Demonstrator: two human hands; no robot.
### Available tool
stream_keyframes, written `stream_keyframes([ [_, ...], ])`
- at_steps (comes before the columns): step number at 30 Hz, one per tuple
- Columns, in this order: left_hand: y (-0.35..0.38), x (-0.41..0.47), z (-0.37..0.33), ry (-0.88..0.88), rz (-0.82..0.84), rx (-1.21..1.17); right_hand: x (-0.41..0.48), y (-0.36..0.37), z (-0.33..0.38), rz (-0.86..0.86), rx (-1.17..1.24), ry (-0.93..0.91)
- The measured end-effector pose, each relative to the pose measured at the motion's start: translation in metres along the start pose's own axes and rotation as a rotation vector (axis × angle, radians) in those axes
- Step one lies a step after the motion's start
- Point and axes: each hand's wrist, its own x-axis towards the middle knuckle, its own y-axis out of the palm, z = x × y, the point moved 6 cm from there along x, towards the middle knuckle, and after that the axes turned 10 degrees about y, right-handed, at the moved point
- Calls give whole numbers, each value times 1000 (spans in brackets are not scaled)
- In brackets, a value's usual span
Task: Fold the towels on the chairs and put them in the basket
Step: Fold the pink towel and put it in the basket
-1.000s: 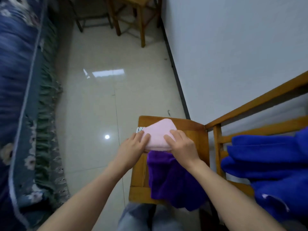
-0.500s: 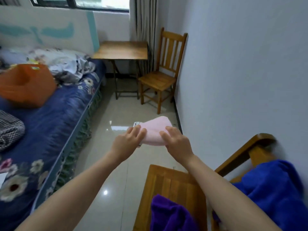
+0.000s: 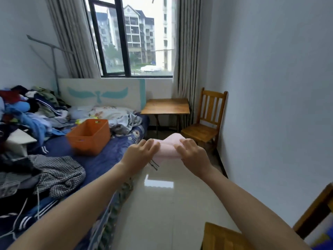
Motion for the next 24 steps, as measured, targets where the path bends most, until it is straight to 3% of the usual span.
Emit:
stream_keyframes([
  [10, -37, -95, 108, -70, -149, 68, 90, -9, 109, -57, -26, -144],
  [17, -14, -104, 127, -94, -223, 32, 107, 16, 108, -18, -17, -227],
  [24, 38, -59, 134, -35, -215, -7, 119, 62, 56, 16, -11, -241],
])
